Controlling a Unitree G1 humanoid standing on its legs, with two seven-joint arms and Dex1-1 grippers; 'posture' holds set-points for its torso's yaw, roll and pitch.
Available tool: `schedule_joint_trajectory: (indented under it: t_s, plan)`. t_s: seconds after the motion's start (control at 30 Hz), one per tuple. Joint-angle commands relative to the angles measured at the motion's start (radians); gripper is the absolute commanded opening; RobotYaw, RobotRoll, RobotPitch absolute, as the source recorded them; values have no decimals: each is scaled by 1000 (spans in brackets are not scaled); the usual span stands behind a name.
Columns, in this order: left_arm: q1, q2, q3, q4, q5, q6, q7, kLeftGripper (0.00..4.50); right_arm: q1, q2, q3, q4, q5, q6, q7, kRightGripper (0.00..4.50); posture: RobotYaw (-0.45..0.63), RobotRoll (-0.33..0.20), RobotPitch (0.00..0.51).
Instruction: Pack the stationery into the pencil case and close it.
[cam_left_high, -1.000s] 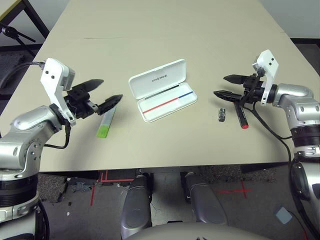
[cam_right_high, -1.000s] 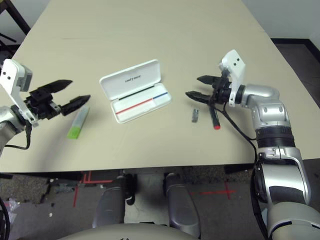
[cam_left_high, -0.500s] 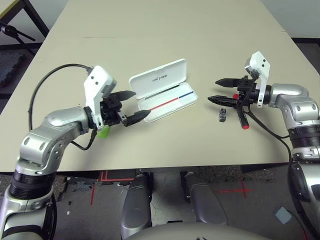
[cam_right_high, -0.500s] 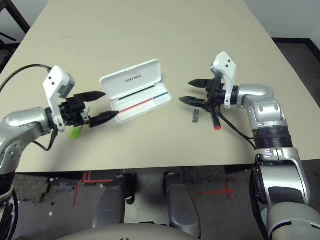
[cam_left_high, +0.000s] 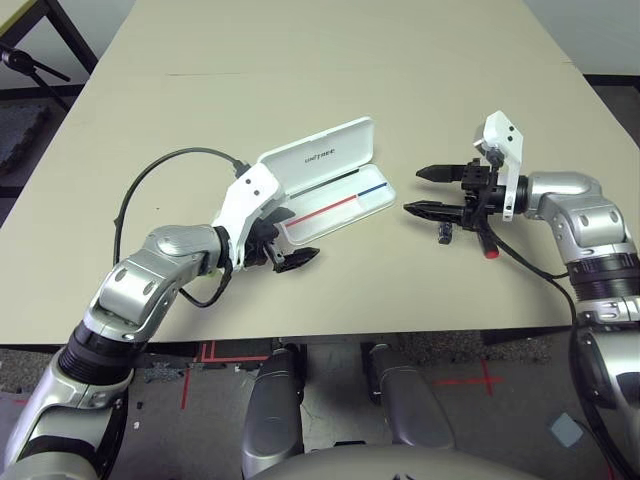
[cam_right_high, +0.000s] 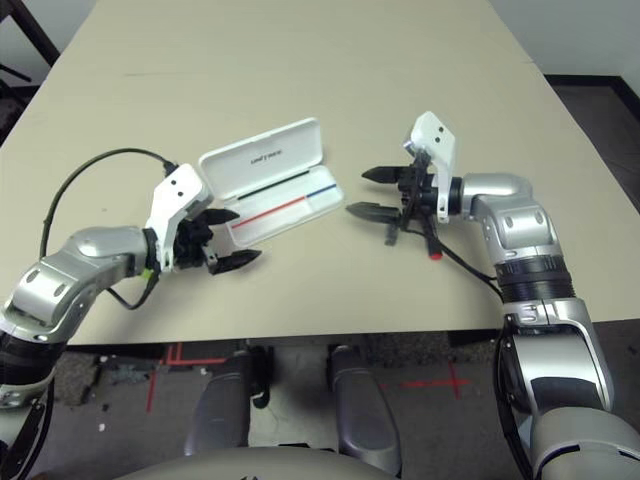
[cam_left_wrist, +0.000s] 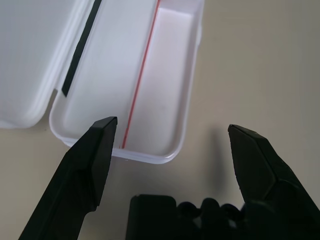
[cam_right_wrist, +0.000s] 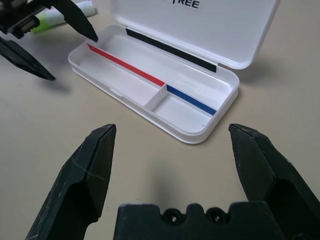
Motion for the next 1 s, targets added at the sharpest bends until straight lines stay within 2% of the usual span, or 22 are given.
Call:
schedule_joint_trajectory:
  t_s: [0.03, 0.4, 0.67, 1.0]
  plan:
    - [-5, -11, -47, 34, 43, -32, -28, 4481, 22, -4, 13, -33, 9, 11, 1, 4500, 28, 0, 240]
    - [-26, -40, -79, 51, 91, -64, -85, 4481, 34, -2, 8, -41, 5, 5, -20, 4500, 7, 0, 236]
    - [-38, -17, -49, 29, 130, -68, -79, 4481, 43, 1, 9, -36, 1, -9, -30, 4500, 6, 0, 232]
    - [-58, 11, -21, -32, 129, -44, -88, 4481, 43, 6, 15, -30, -3, -20, -38, 4500, 9, 0, 231]
